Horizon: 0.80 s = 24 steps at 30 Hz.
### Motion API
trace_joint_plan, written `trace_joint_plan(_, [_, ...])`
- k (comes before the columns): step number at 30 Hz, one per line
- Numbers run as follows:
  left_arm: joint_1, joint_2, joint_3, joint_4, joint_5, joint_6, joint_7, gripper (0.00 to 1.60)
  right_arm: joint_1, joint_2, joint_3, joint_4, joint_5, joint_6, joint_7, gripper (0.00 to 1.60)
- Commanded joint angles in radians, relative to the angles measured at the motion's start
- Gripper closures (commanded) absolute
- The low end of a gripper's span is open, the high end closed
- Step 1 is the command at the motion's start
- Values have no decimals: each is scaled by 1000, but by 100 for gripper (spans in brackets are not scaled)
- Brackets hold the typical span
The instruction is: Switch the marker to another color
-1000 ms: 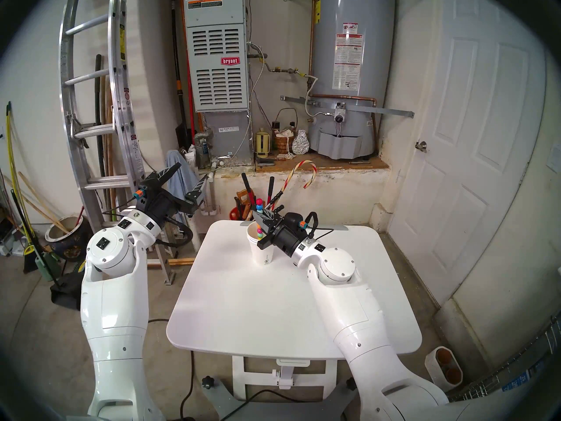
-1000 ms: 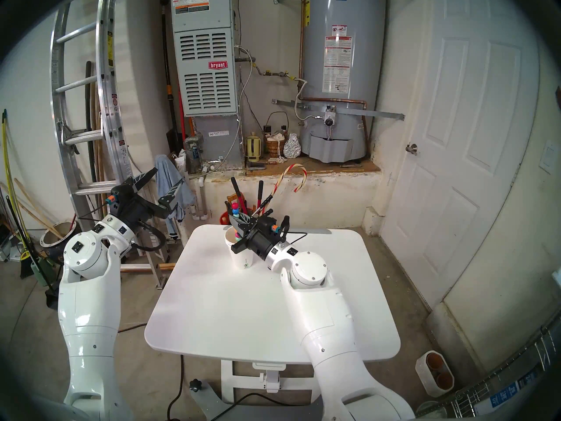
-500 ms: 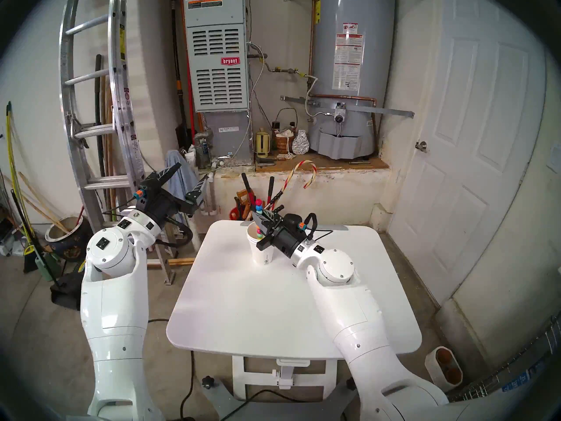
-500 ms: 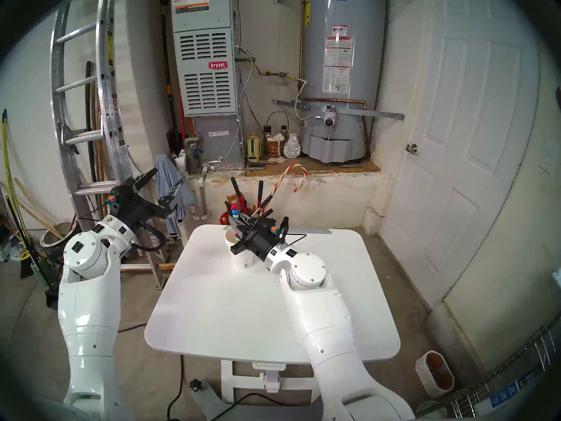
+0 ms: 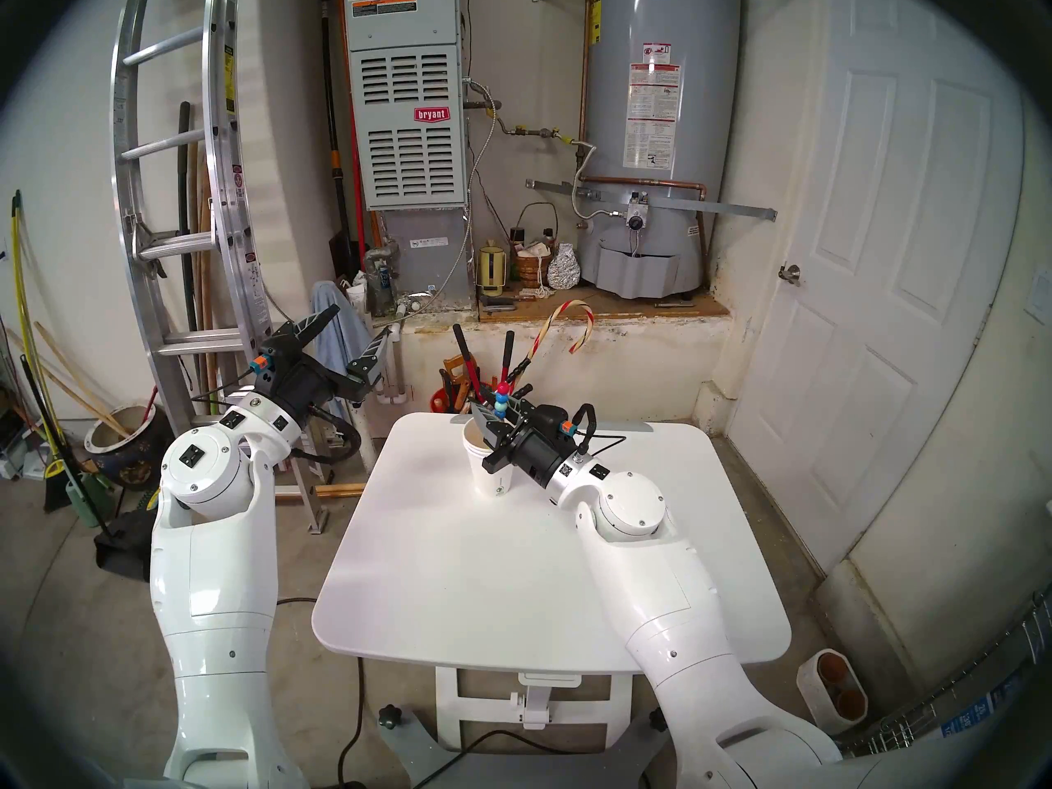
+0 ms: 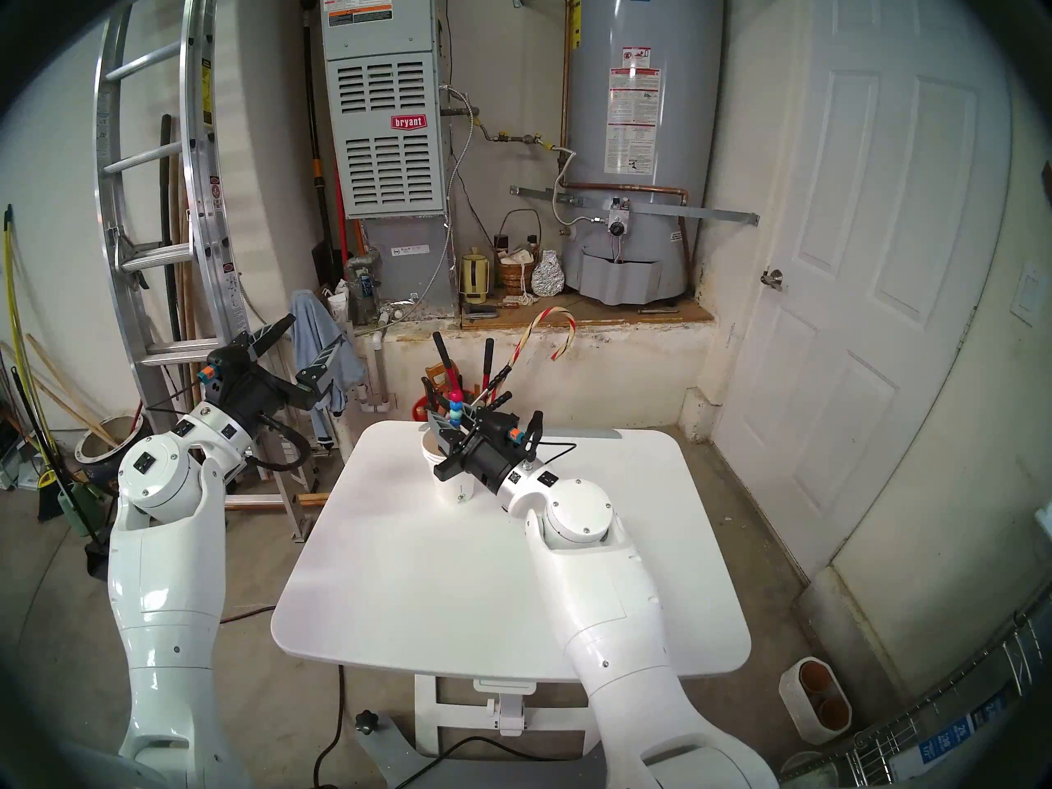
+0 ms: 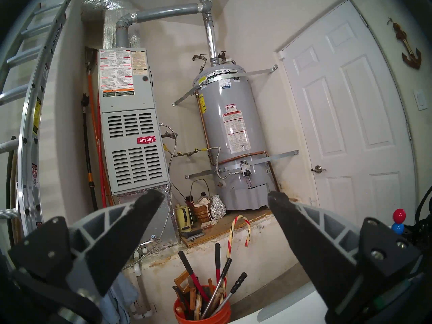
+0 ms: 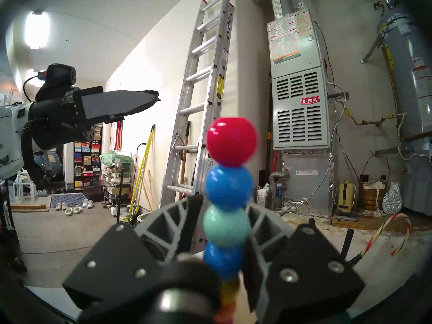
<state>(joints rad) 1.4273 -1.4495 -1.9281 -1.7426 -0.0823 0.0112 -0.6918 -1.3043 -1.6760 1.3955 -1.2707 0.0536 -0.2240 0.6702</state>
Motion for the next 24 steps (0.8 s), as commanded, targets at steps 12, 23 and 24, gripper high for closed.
trace_joint_plan(12, [-12, -3, 4, -23, -3, 1, 0, 0, 9, -3, 13, -40, 11, 3, 4, 0])
trace_joint_plan(23, [-4, -14, -4, -28, -6, 1, 12, 0, -6, -2, 54, -102, 25, -10, -9, 0])
trace_joint_plan(24, [-3, -20, -7, -30, -7, -1, 20, 0, -11, -1, 60, -114, 32, -16, -14, 0])
